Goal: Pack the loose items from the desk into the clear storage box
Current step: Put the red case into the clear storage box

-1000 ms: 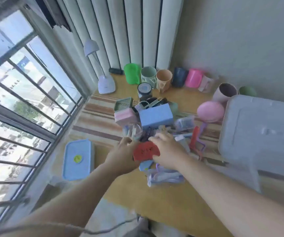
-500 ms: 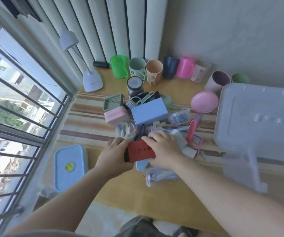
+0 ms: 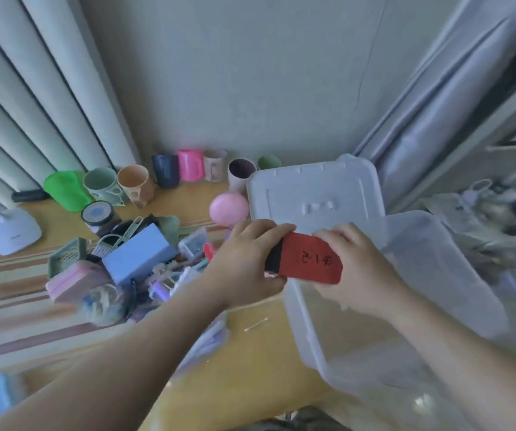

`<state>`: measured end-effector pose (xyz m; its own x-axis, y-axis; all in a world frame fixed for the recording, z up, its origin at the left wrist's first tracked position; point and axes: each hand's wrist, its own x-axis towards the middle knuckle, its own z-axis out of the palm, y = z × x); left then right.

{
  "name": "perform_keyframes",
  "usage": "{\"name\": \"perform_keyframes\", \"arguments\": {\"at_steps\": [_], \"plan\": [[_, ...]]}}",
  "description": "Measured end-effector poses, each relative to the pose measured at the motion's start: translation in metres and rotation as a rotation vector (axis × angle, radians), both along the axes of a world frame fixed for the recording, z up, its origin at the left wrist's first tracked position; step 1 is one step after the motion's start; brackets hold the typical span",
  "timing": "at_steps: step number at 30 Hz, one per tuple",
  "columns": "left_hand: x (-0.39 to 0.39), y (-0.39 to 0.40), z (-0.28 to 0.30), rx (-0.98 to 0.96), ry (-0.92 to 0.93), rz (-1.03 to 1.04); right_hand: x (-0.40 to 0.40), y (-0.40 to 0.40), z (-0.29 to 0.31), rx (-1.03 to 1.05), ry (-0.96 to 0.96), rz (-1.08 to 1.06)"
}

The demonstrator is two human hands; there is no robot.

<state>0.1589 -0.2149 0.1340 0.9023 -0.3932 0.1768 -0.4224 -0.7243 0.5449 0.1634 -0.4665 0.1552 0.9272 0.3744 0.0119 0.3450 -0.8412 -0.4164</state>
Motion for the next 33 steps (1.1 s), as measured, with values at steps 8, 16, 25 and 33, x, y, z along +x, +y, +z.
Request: {"name": "perform_keyframes", "arguments": {"at_steps": [8, 16, 25, 33], "plan": [[0.047, -0.16, -0.042, 0.277, 0.304, -0.28, -0.012, -0.13, -0.057, -0.169, 0.328, -0.162], [0.051, -0.203, -0.099, 0.763, 0.607, -0.429, 0.0, -0.134, -0.153, 0.271, 1.214, -0.294], [0.024, -0.196, -0.105, 0.683, 0.857, -0.247, -0.005, -0.123, -0.179, 0.292, 1.352, -0.201], [0.015, -0.195, -0.114, 0.716, 0.823, -0.189, -0.007, -0.126, -0.145, 0.144, 1.352, 0.016]]}}
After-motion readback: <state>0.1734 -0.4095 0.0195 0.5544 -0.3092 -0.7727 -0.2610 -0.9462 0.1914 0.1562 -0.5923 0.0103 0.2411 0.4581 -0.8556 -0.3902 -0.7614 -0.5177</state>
